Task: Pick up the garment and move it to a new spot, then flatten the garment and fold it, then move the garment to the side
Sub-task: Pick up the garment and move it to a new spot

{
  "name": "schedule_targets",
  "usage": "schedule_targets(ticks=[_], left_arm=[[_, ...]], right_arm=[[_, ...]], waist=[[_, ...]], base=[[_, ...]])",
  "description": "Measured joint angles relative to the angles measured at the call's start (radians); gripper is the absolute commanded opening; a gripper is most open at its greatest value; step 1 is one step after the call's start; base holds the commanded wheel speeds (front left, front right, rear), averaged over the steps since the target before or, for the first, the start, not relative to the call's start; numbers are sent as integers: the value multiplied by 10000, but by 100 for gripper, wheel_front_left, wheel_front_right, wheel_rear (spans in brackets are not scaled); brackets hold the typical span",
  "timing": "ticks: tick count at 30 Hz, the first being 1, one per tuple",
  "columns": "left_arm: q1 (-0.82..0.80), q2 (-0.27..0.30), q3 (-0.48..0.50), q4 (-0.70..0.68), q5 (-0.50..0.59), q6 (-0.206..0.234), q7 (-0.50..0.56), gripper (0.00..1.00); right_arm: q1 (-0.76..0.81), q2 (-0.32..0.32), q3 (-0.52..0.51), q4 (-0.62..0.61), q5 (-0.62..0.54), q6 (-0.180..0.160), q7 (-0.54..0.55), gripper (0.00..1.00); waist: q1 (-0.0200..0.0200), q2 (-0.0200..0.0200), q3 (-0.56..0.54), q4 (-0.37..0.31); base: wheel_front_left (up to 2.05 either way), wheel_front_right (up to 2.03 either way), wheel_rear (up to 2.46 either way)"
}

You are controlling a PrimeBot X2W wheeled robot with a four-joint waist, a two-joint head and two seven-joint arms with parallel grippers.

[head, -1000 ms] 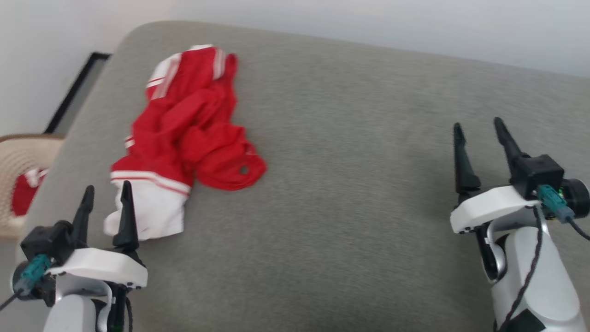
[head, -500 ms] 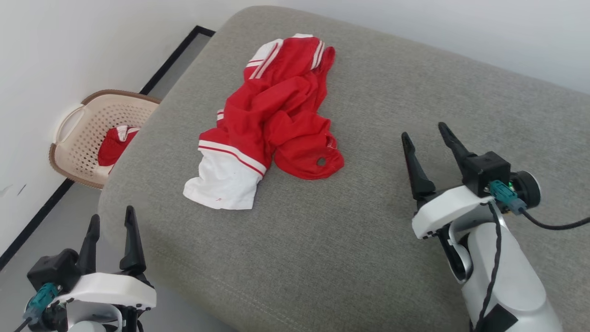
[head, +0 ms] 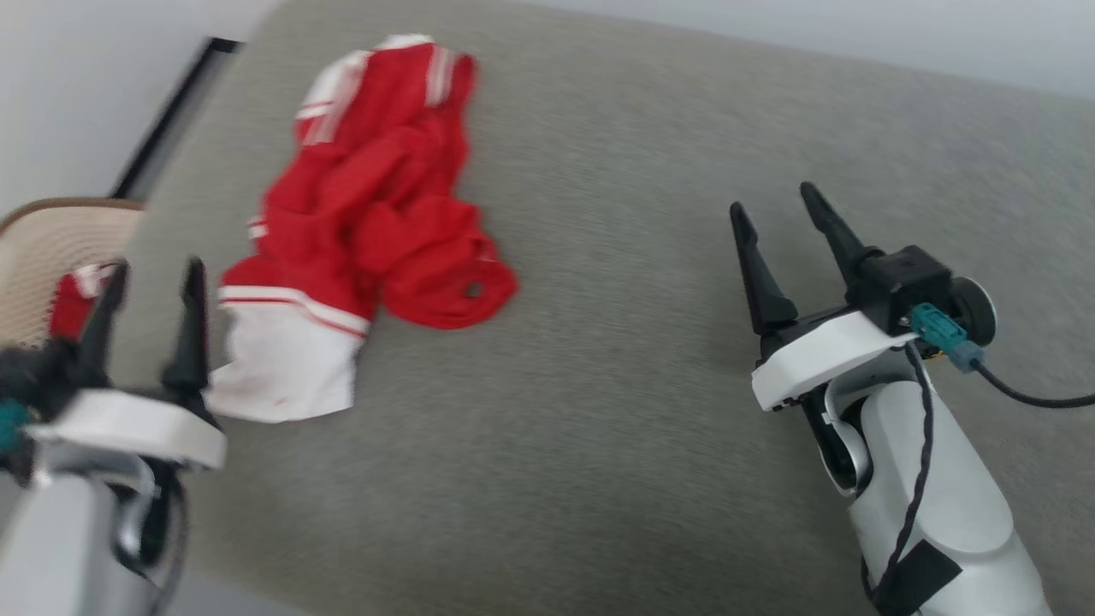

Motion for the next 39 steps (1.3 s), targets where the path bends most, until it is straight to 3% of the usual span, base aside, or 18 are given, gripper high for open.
schedule_targets(ticks=[5, 10, 15, 18, 24, 31, 32, 34, 39], left_arm=[[-1226, 1948, -1216, 738, -1089, -8, 0, 100], [-2389, 4151, -2880, 1718, -3080, -8, 336, 100], [-2910, 5825, -4635, 2067, -5799, -8, 2535, 100], [-3010, 6681, -5198, 2284, -7164, -8, 3795, 100], [-3134, 7689, -5572, 3053, -8978, -21, 5325, 100], [-3224, 8289, -5628, 3442, -10199, -52, 6078, 100], [-3224, 8318, -5634, 3442, -10282, -52, 6078, 71], [-3225, 8341, -5691, 3319, -10326, -46, 5985, 0], [-3423, 8046, -6155, 3110, -9685, 6, 4615, 0]], right_arm=[[139, -12, -107, -374, 217, 0, 0, 100], [183, -13, 52, -884, 673, 0, -2, 100], [196, -21, 309, -1365, 1151, 0, 0, 100], [244, -21, 401, -1653, 1404, 0, 0, 100], [403, -19, 497, -2069, 1630, 0, 0, 100], [497, -19, 508, -2500, 1636, 0, 0, 100], [531, -21, 493, -2531, 1605, 0, 0, 100], [557, -19, 449, -2596, 1544, 0, 0, 100], [600, -13, 278, -2627, 1413, 0, 0, 100]], waist=[[0, 0, 546, -1132], [0, 0, 1149, -2286], [0, 0, 1716, -3416], [0, 0, 2018, -4043], [0, 1, 2525, -5040], [0, 2, 3078, -5639], [-1, 2, 3118, -5671], [-1, 2, 3133, -5662], [0, 1, 2880, -5472]], base=[[0, 0, 0], [0, 0, 0], [0, 0, 0], [0, 0, 0], [0, 0, 0], [0, 0, 0], [0, 0, 0], [0, 0, 0], [0, 0, 0]])
